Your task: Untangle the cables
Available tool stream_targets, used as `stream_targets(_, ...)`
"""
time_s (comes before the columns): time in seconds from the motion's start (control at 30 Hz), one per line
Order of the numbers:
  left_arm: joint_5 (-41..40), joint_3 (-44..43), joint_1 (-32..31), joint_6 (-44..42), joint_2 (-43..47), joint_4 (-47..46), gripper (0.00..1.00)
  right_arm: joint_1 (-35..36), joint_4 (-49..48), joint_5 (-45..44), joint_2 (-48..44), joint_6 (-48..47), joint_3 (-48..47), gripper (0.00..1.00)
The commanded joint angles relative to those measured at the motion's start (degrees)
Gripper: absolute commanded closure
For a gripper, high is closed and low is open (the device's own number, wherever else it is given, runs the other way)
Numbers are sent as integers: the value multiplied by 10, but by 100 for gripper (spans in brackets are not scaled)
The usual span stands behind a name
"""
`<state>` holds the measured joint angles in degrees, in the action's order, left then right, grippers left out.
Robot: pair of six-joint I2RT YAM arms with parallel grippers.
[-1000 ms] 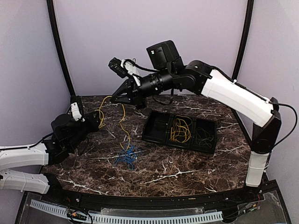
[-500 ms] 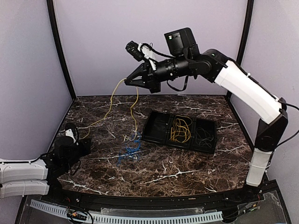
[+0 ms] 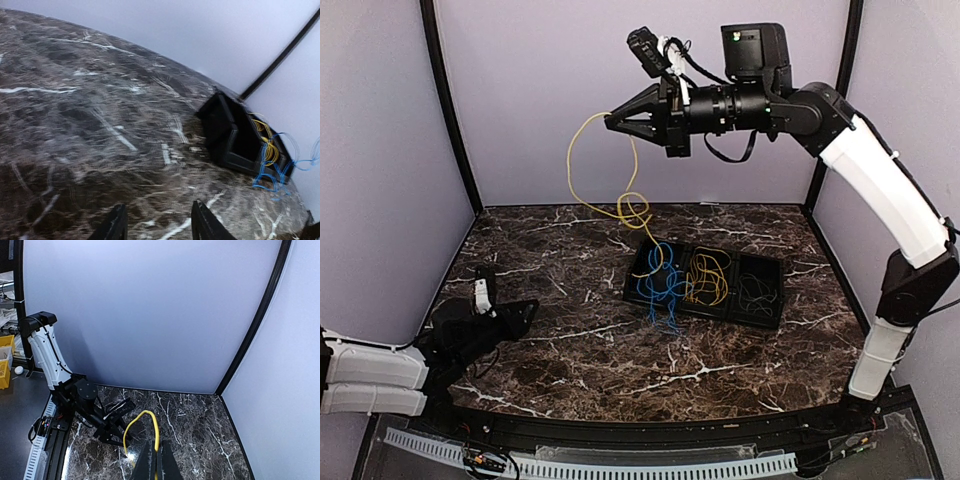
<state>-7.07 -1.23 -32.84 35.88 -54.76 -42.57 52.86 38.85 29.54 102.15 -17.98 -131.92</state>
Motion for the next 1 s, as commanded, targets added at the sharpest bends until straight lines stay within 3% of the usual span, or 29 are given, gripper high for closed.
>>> stream_targets(0.0, 155, -17, -47, -96, -9, -165, 51, 3, -19, -6, 12, 1, 3, 100)
stream_targets(0.27, 243, -108, -127, -165, -97, -180, 48, 3, -33, -26, 26, 2, 12, 100)
stream_targets(0.6, 183, -173, -156, -183, -230, -243, 48, 4, -40, -18, 43, 10, 10, 100)
stream_targets(0.67, 169, -190, -156, -184, -257, -246, 55, 4, -41, -16, 43, 10, 12, 100)
stream_targets(0.9, 142, -203, -156, -178, -313, -278, 95, 2, -37, -34, 37, 1, 14, 100)
stream_targets(0.97, 122, -198, -156, -176, -323, -275, 100, -1, -35, -38, 33, -3, 10, 100)
